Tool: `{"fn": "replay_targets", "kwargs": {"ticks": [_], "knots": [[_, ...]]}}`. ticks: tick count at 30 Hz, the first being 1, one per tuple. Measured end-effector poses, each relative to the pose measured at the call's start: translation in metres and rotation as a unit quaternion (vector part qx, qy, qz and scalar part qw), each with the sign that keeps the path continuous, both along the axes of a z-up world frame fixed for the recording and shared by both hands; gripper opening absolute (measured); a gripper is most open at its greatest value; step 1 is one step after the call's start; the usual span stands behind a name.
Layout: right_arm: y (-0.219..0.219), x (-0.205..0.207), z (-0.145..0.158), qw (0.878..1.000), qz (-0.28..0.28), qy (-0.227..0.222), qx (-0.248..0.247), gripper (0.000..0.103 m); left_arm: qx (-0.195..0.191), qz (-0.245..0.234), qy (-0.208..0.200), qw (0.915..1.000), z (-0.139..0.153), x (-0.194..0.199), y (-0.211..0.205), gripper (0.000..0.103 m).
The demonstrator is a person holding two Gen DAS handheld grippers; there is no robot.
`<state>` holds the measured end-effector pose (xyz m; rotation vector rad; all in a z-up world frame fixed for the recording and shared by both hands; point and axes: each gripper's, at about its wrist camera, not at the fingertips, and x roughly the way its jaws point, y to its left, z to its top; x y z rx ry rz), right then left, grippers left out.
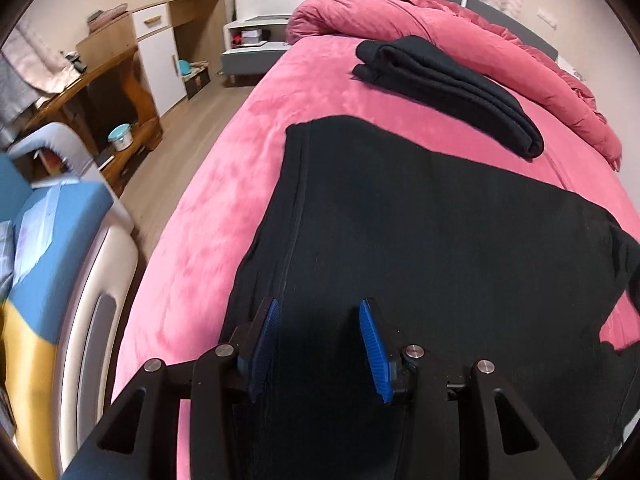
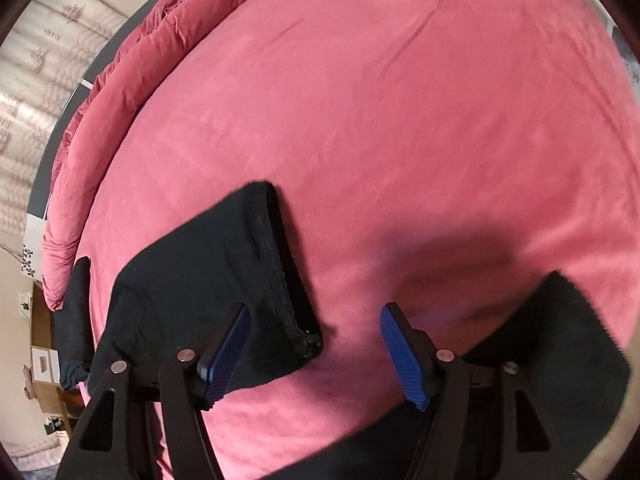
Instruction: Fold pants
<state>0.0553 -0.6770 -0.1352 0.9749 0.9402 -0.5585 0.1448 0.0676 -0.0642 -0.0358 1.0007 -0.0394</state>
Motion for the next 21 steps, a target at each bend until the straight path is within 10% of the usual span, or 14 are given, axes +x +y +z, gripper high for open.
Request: {"fn": "replay_targets", "kwargs": {"ticks": [2, 4, 7, 14, 21], "knots": [[-0.002, 0.000, 0.009, 1.000, 0.014, -0.003, -0.018, 0.065, -0.004, 0.005, 0.004, 1.0000, -0.001, -0.010, -0.001, 0.043], [0.008, 0.013, 0.015, 0.998, 0.043, 0.019, -0.042, 0.018, -0.005, 0.010, 0.007, 0.9999, -0.005, -0.016, -0.002, 0.043], [0.019, 0.030, 0.032, 0.990, 0.078, 0.049, -0.106, 0.009, -0.003, 0.012, 0.015, 0.9998, -0.012, -0.023, -0.004, 0.043], [0.005, 0.047, 0.077, 0.953, 0.067, 0.123, -0.268, 0.007, 0.038, 0.008, 0.016, 0.9991, -0.024, -0.035, -0.005, 0.049], [-0.004, 0.063, 0.046, 0.924, 0.064, 0.231, -0.297, 0.024, 0.057, 0.010, 0.022, 0.9981, -0.030, -0.045, 0.001, 0.056]]}}
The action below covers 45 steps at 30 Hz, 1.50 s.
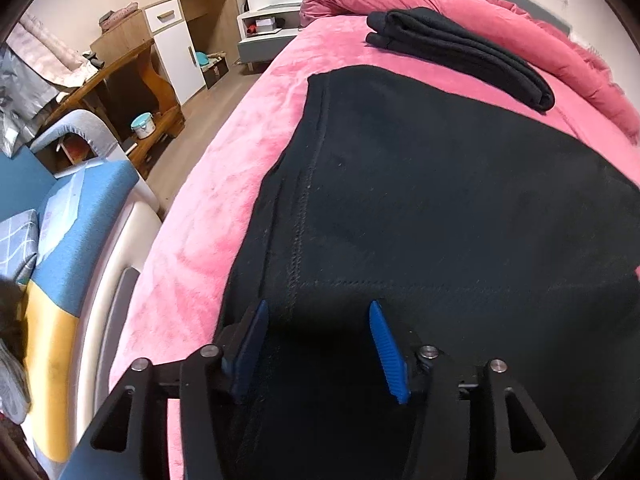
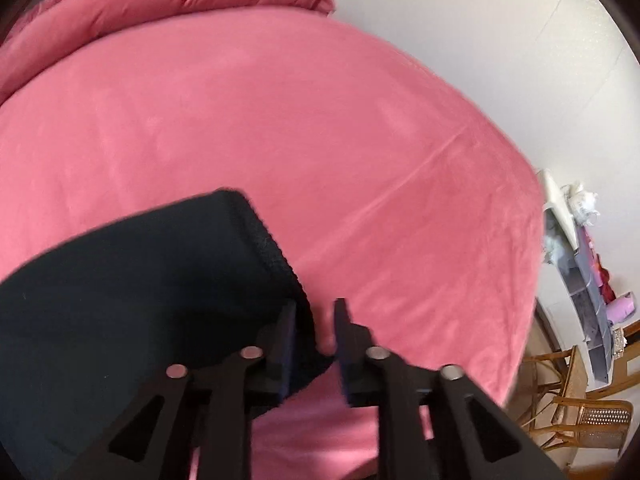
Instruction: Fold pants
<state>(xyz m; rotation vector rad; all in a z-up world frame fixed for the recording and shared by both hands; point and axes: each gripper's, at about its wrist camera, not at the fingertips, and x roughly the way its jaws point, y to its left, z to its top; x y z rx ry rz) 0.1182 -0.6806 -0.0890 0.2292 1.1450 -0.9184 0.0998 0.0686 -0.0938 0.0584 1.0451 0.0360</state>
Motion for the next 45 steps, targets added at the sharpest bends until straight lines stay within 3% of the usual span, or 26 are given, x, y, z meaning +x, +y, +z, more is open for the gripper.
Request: {"fn": "replay_targets", "kwargs": {"ticks": [2, 6, 9, 11, 14, 19, 21, 22, 24, 26, 28, 33, 36, 38, 41, 43, 45], "knots": [[0.010, -0.003, 0.008, 1.000, 0.009, -0.015, -0.007, 0.040, 0.001, -0.003, -0.001, 1.0000, -0.001, -0.005, 0.002, 0.056], [0.048, 0.008, 0.028, 0.998, 0.031, -0.047, -0.025, 0.043, 0.008, -0.010, -0.008, 0.9999, 0.000, -0.013, 0.003, 0.056], [0.088, 0.004, 0.035, 0.990, 0.085, -0.101, 0.058, 0.043, -0.001, -0.006, -0.009, 0.9999, -0.003, -0.018, 0.007, 0.056], [0.133, 0.001, 0.040, 0.974, 0.142, -0.124, 0.127, 0.043, 0.005, -0.005, -0.010, 0.9999, -0.004, -0.021, 0.009, 0.059], [0.218, -0.002, 0.045, 0.934, 0.240, -0.152, 0.218, 0.043, -0.001, -0.002, -0.009, 1.0000, -0.003, -0.026, 0.016, 0.059], [0.375, -0.007, 0.038, 0.848, 0.370, -0.163, 0.343, 0.043, -0.015, 0.010, -0.013, 0.9997, -0.001, -0.040, 0.033, 0.059], [0.423, -0.011, 0.028, 0.824, 0.402, -0.160, 0.366, 0.043, -0.011, 0.012, -0.011, 0.9998, -0.004, -0.048, 0.039, 0.059], [0.443, -0.013, 0.021, 0.818, 0.411, -0.158, 0.370, 0.043, -0.014, 0.014, -0.009, 0.9998, -0.006, -0.050, 0.041, 0.059], [0.464, -0.013, 0.001, 0.824, 0.409, -0.138, 0.368, 0.043, -0.018, 0.014, -0.008, 0.9997, -0.008, -0.055, 0.047, 0.061], [0.475, -0.014, -0.020, 0.854, 0.393, -0.099, 0.326, 0.042, -0.017, 0.012, -0.013, 0.9997, -0.007, -0.059, 0.052, 0.061], [0.473, -0.015, -0.040, 0.872, 0.384, -0.072, 0.294, 0.041, -0.014, 0.010, -0.013, 0.9998, -0.008, -0.062, 0.056, 0.061], [0.454, -0.022, -0.045, 0.880, 0.367, -0.084, 0.291, 0.041, -0.033, 0.020, -0.017, 0.9991, -0.005, -0.072, 0.072, 0.061], [0.468, -0.034, -0.020, 0.890, 0.368, -0.094, 0.254, 0.043, -0.039, 0.026, -0.024, 0.9986, 0.002, -0.080, 0.079, 0.061], [0.484, -0.049, -0.001, 0.886, 0.389, -0.111, 0.229, 0.043, -0.045, 0.035, -0.026, 0.9980, 0.007, -0.088, 0.088, 0.061], [0.511, -0.075, 0.016, 0.864, 0.436, -0.116, 0.225, 0.043, -0.064, 0.046, -0.028, 0.9965, 0.014, -0.099, 0.105, 0.061], [0.524, -0.090, 0.013, 0.846, 0.468, -0.103, 0.233, 0.043, -0.079, 0.049, -0.031, 0.9952, 0.018, -0.105, 0.115, 0.061], [0.536, -0.100, 0.009, 0.839, 0.481, -0.093, 0.235, 0.043, -0.086, 0.046, -0.027, 0.9949, 0.020, -0.108, 0.121, 0.062]]}}
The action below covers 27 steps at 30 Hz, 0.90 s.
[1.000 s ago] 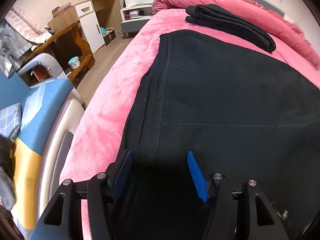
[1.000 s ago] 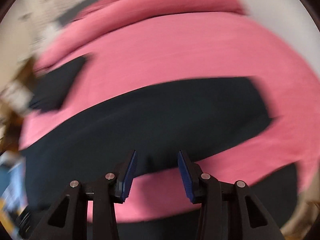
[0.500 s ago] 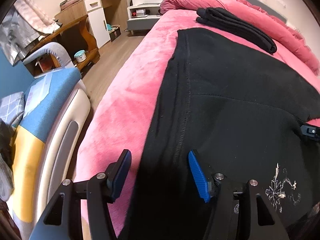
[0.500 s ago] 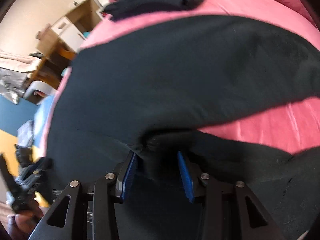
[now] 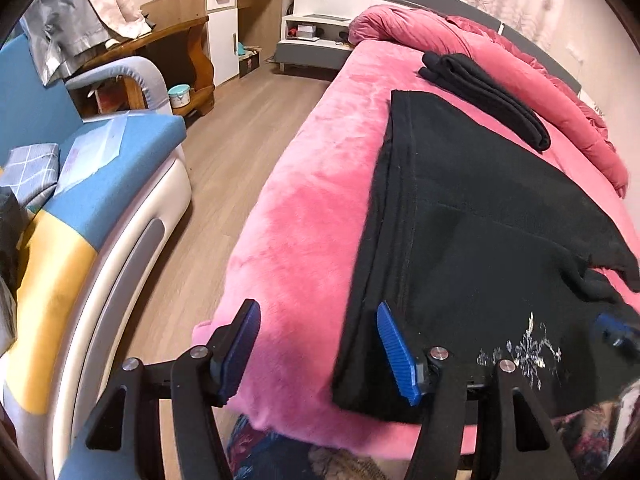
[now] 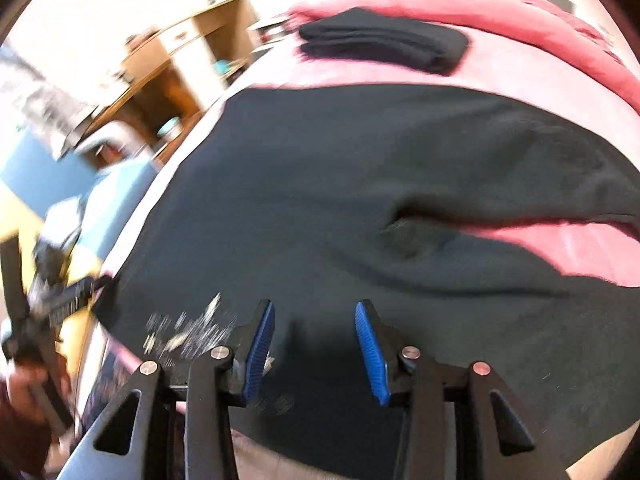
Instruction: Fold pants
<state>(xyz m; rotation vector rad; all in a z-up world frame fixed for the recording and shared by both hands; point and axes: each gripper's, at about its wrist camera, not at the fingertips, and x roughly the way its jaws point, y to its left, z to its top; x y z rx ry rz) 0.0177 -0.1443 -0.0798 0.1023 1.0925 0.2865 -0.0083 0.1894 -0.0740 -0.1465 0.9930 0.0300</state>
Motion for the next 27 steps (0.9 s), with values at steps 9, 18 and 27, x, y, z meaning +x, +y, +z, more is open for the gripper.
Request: {"fn": "replay_targets", "kwargs": {"ticks": [9, 18, 27], "knots": [[0.032, -0.011, -0.033, 0.999, 0.028, 0.032, -0.024, 0.043, 0.017, -0.049, 0.029, 0.9982, -0.016, -0.006, -0.027, 0.055], [0.026, -0.019, -0.043, 0.998, 0.037, 0.051, -0.025, 0.043, 0.050, -0.073, 0.024, 0.9958, -0.014, -0.011, -0.045, 0.018], [0.026, -0.024, -0.052, 0.998, 0.049, 0.039, -0.017, 0.050, 0.044, -0.052, 0.025, 0.9974, -0.009, -0.013, -0.037, 0.013]]}}
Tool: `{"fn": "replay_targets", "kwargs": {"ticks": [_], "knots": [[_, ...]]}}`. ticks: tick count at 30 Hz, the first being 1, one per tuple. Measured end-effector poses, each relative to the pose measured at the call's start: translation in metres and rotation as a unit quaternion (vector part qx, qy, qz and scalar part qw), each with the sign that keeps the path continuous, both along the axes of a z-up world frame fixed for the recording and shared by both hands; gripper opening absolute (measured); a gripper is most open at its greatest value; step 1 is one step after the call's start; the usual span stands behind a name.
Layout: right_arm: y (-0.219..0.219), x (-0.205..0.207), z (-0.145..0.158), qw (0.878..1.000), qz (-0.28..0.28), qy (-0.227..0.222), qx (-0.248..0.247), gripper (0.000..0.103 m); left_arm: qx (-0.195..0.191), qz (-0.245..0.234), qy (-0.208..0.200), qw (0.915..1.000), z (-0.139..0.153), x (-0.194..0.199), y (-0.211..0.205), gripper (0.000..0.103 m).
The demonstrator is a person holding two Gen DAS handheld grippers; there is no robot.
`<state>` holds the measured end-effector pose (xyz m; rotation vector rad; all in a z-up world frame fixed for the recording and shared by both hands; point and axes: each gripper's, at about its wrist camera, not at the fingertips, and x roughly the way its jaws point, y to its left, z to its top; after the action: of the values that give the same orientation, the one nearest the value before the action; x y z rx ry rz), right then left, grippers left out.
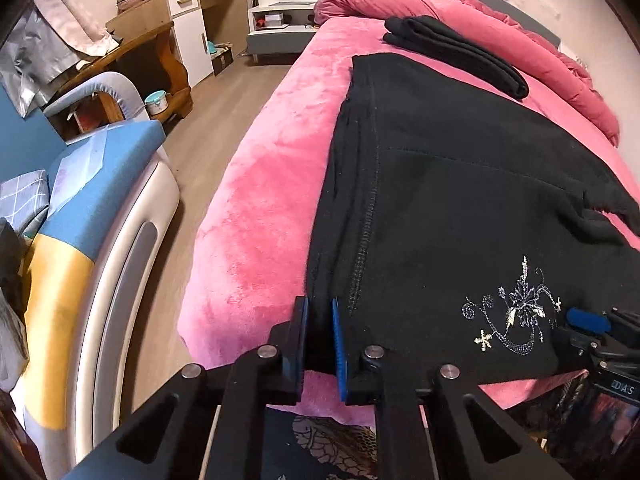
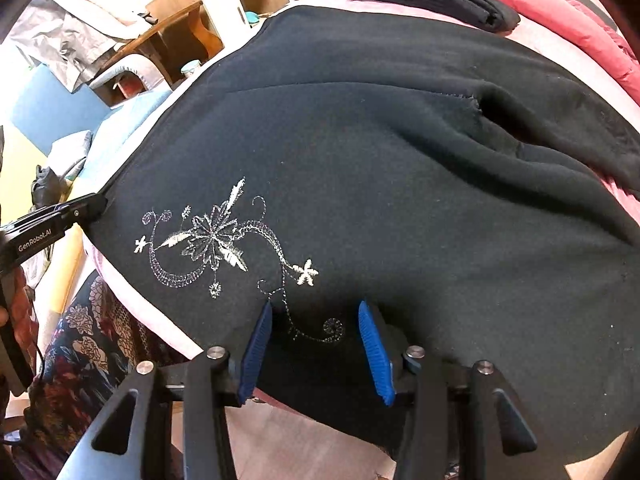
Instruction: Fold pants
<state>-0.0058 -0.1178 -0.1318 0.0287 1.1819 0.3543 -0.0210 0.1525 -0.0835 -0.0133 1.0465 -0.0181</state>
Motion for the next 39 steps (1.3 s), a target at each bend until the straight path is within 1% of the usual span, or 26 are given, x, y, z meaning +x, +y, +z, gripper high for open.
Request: {"fn": "replay_targets", "kwargs": {"ticks": [1, 2, 3, 5, 8, 10, 13, 15, 17, 19, 22, 24, 25, 26, 28, 29, 31, 32, 34, 36, 37, 38, 39], "knots": [[-0.001, -0.001, 0.000, 1.000, -0.004, -0.001, 0.010, 0.055, -0.004, 0.003, 0.000, 1.0000, 0.001, 0.000, 0.001, 0.014], [-0.002, -0.002, -0.002, 1.000, -0.004, -0.003, 0.018, 0.061, -0.010, 0.010, 0.001, 0.9999, 0.002, 0.000, 0.002, 0.017], [0.000, -0.003, -0.002, 1.000, 0.000, -0.003, 0.022, 0.064, -0.014, 0.015, 0.000, 0.9998, 0.003, 0.000, 0.004, 0.021], [0.004, -0.004, -0.003, 1.000, 0.009, -0.005, 0.017, 0.074, -0.017, 0.025, -0.001, 0.9995, 0.006, 0.000, 0.008, 0.025], [0.013, -0.005, -0.005, 1.000, 0.021, -0.013, 0.011, 0.085, -0.030, 0.034, -0.008, 0.9990, 0.014, 0.002, 0.011, 0.025], [0.013, -0.007, -0.003, 1.000, 0.022, -0.020, 0.009, 0.085, -0.033, 0.032, -0.018, 0.9988, 0.020, 0.001, 0.008, 0.025], [0.013, -0.009, -0.003, 0.999, 0.019, -0.024, 0.011, 0.085, -0.030, 0.007, -0.034, 0.9990, 0.028, 0.005, -0.007, 0.025], [0.007, -0.010, 0.001, 0.999, 0.018, -0.019, 0.017, 0.085, -0.016, -0.011, -0.039, 0.9991, 0.030, 0.010, -0.023, 0.025], [-0.001, -0.008, 0.006, 1.000, 0.005, -0.011, 0.029, 0.081, -0.014, -0.025, -0.038, 0.9989, 0.028, 0.015, -0.037, 0.025], [-0.016, -0.008, 0.013, 0.999, -0.021, -0.006, 0.045, 0.070, 0.003, -0.030, -0.017, 0.9994, 0.020, 0.023, -0.049, 0.025], [-0.048, -0.011, 0.025, 0.996, -0.072, -0.017, 0.054, 0.068, 0.012, -0.039, -0.006, 0.9991, 0.011, 0.028, -0.062, 0.025], [-0.075, -0.014, 0.030, 0.991, -0.111, -0.015, 0.067, 0.064, 0.014, -0.052, -0.009, 0.9985, 0.011, 0.029, -0.071, 0.026], [-0.087, -0.016, 0.031, 0.989, -0.127, -0.012, 0.069, 0.060, 0.016, -0.059, -0.012, 0.9981, 0.011, 0.030, -0.075, 0.029], [-0.103, -0.019, 0.033, 0.986, -0.149, -0.011, 0.069, 0.059, 0.025, -0.065, -0.014, 0.9975, 0.010, 0.032, -0.080, 0.034], [-0.128, -0.024, 0.033, 0.981, -0.181, -0.004, 0.070, 0.059, 0.024, -0.070, -0.003, 0.9973, 0.004, 0.038, -0.086, 0.034], [-0.140, -0.027, 0.033, 0.979, -0.193, -0.002, 0.067, 0.055, 0.023, -0.069, 0.002, 0.9974, 0.001, 0.039, -0.088, 0.034], [-0.163, -0.036, 0.033, 0.974, -0.222, 0.000, 0.052, 0.049, 0.031, -0.064, 0.004, 0.9975, -0.003, 0.040, -0.090, 0.034], [-0.171, -0.040, 0.032, 0.971, -0.232, 0.002, 0.051, 0.049, 0.035, -0.062, 0.008, 0.9975, -0.006, 0.041, -0.090, 0.034], [-0.187, -0.047, 0.026, 0.966, -0.253, 0.013, 0.044, 0.049, 0.029, -0.054, 0.019, 0.9979, -0.011, 0.041, -0.086, 0.034], [-0.196, -0.050, 0.022, 0.964, -0.261, 0.022, 0.039, 0.049, 0.029, -0.054, 0.016, 0.9980, -0.011, 0.040, -0.082, 0.034], [-0.198, -0.051, 0.020, 0.964, -0.263, 0.027, 0.036, 0.048, 0.037, -0.055, 0.014, 0.9977, -0.011, 0.039, -0.081, 0.034], [-0.200, -0.051, 0.020, 0.963, -0.265, 0.028, 0.034, 0.046, 0.039, -0.056, 0.014, 0.9976, -0.012, 0.039, -0.079, 0.034], [-0.203, -0.053, 0.021, 0.963, -0.267, 0.027, 0.034, 0.046, 0.036, -0.054, 0.015, 0.9978, -0.013, 0.038, -0.078, 0.035]]}}
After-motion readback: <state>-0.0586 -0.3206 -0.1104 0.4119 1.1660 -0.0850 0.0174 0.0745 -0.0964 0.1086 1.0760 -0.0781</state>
